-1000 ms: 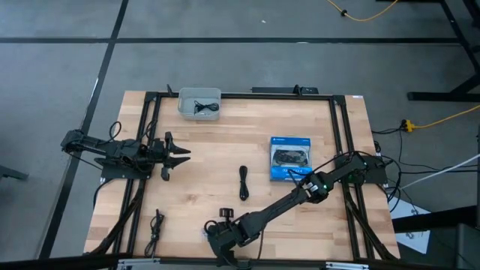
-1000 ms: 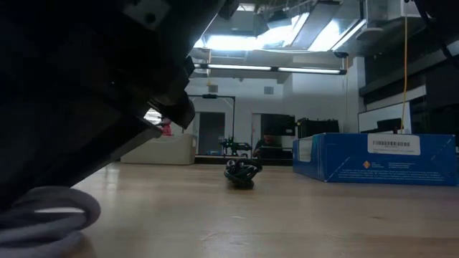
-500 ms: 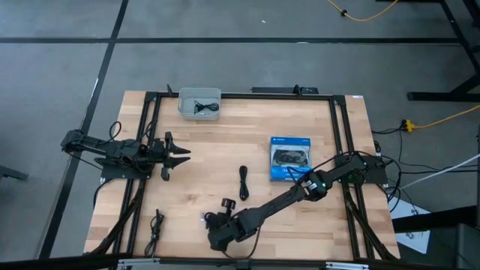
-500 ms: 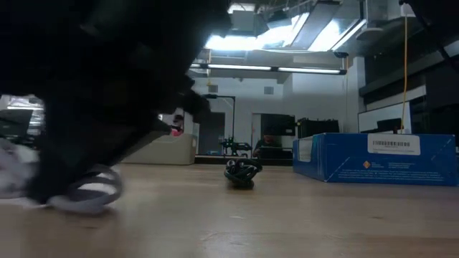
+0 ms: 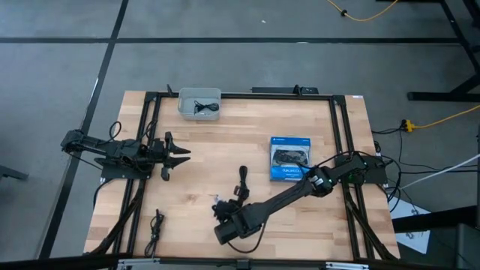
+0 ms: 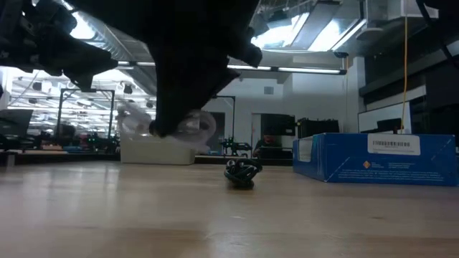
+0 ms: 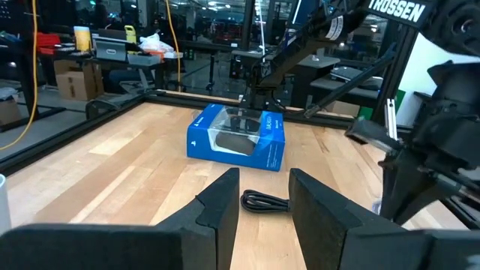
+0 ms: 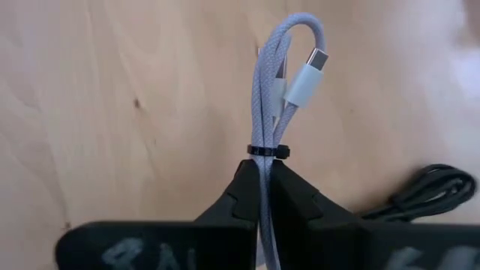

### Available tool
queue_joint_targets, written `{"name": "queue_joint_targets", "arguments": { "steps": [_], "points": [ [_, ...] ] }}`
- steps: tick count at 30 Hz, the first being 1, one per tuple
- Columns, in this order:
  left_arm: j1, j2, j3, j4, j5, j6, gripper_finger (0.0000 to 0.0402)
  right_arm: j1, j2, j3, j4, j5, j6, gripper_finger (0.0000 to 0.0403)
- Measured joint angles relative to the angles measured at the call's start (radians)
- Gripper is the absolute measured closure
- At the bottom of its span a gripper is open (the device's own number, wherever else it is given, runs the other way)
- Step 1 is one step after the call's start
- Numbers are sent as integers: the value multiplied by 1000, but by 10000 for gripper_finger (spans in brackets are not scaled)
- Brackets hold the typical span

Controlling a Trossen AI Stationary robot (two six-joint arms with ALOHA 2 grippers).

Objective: Pick and place USB-C Cables
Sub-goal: Put the light purple charger cable into the gray bin

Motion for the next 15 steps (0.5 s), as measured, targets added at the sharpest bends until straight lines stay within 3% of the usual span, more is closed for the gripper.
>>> {"name": "queue_joint_targets", "arguments": {
  "steps": [11, 15],
  "points": [
    [0, 0, 0, 0, 0, 0, 292, -20, -3, 2, -17, 110, -2, 386],
    [0, 0, 0, 0, 0, 0, 292, -23, -3, 2, -15, 97, -1, 386]
  ]
}}
